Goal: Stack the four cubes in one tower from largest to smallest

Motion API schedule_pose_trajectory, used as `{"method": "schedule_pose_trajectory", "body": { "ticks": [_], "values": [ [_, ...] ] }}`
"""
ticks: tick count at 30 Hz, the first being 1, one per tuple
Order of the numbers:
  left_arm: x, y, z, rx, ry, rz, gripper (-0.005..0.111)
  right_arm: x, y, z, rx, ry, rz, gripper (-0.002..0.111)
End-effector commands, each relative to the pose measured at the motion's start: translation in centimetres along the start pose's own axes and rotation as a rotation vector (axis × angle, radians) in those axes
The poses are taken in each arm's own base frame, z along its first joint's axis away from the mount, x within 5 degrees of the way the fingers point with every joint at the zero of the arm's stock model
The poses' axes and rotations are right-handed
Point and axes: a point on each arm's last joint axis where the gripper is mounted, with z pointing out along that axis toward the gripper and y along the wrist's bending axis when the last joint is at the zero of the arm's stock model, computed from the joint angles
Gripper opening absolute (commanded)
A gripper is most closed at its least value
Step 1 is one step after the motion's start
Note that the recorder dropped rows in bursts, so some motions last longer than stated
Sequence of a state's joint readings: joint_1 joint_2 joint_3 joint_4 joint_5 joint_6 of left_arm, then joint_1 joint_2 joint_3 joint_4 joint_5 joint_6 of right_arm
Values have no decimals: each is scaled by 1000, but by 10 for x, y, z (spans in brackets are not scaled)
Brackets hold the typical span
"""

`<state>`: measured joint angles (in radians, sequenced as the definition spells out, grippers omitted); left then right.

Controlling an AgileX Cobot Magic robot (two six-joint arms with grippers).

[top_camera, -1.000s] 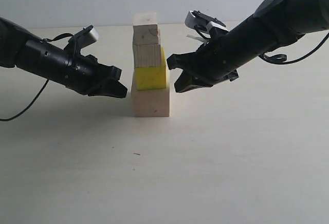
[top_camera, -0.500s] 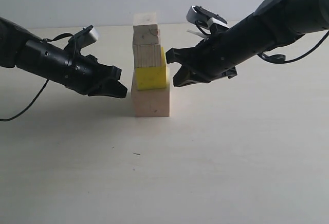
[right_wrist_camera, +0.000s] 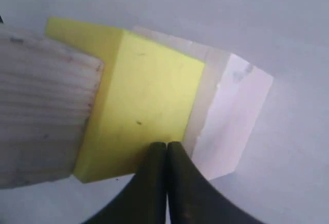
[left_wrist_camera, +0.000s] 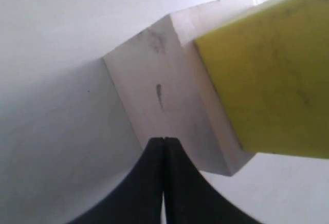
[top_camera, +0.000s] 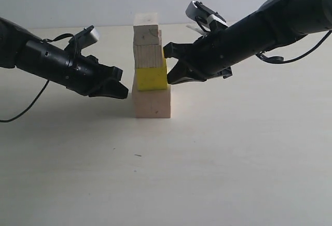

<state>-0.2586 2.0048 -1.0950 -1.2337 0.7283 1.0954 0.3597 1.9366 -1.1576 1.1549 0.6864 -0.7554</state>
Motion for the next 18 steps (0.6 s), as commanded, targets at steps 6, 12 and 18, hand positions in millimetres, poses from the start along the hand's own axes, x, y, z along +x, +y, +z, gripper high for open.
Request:
{"method": "schedule_pose_trajectory", "body": {
  "ticks": [6,12,18],
  "values": [
    [0,0,0,-4,-3,-2,0,2,2,0,-18,9,-9,0],
    [0,0,0,-7,2,5,0,0,0,-2,14,-8,-33,0],
    [5,15,-13,-70,-38,-46,0,-8,-4,-22,224,-72,-145,0]
  ]
}}
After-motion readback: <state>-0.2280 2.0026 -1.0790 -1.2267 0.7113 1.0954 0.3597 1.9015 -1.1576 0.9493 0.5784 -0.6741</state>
